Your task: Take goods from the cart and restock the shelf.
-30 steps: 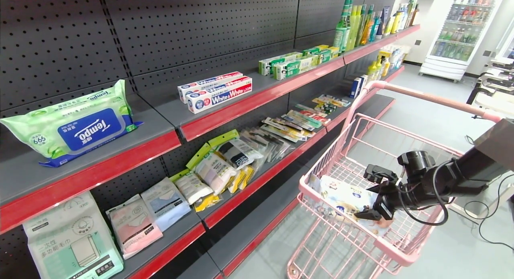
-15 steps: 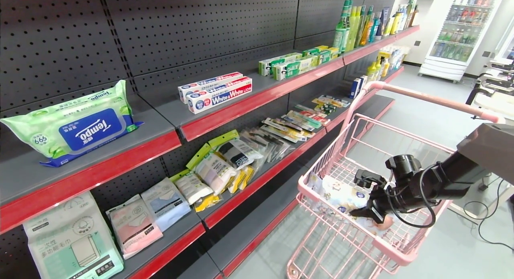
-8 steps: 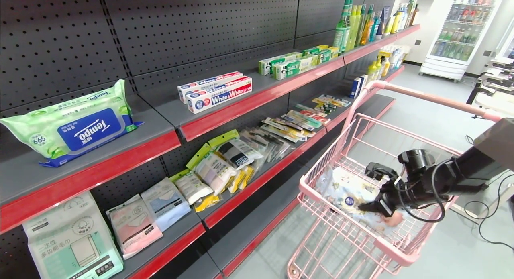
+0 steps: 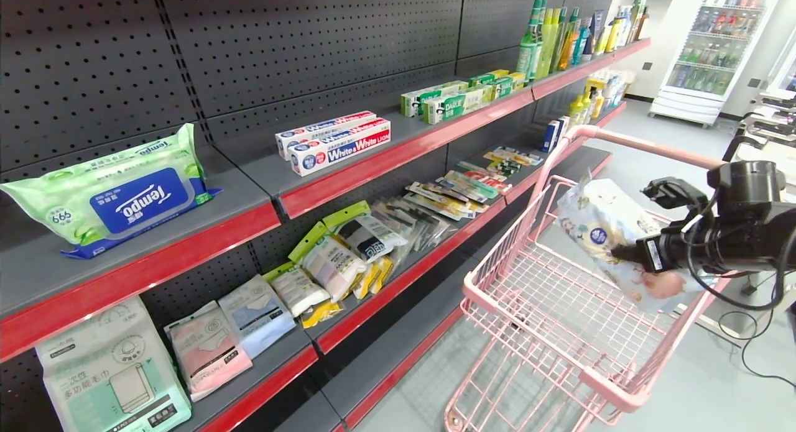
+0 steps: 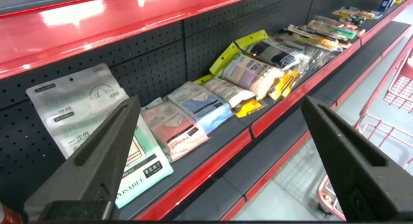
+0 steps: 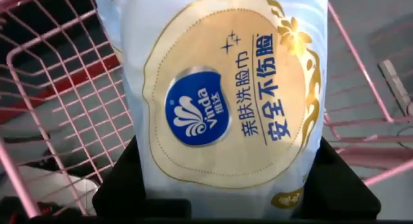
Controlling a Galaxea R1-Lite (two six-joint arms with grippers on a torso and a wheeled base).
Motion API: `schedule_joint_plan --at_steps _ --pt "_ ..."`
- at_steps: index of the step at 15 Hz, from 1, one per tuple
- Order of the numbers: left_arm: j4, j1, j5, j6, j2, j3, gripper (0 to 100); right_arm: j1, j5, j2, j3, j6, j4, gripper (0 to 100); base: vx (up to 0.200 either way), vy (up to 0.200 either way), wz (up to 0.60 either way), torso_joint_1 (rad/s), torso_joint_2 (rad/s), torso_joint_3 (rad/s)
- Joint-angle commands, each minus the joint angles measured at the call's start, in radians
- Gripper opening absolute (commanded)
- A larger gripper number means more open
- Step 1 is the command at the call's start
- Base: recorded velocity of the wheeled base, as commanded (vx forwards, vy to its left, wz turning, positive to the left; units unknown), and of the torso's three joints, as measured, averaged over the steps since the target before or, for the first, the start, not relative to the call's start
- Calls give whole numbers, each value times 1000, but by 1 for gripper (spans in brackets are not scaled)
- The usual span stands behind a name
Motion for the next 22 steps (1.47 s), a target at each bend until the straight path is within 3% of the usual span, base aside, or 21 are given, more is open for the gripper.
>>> schedule_joint_plan --at_steps 1,2,3,7,12,17,22 --pt "0 0 0 0 1 0 100 73 -131 -273 100 185 -1 0 0 0 0 0 0 0" --pt "0 0 0 0 1 0 100 120 -224 -408 140 274 1 0 0 0 0 0 0 0" --pt "0 0 0 0 1 0 100 134 -263 -525 197 274 2 0 0 0 0 0 0 0" --pt "0 0 0 0 1 0 100 139 -270 -942 459 146 5 0 0 0 0 0 0 0" --pt "0 0 0 0 1 0 100 132 -316 -1239 537 103 221 0 0 0 0 0 0 0" --pt "0 0 0 0 1 0 100 76 -346 -1342 519 77 301 0 0 0 0 0 0 0" --pt "0 0 0 0 1 0 100 76 -346 -1377 537 44 304 0 0 0 0 0 0 0"
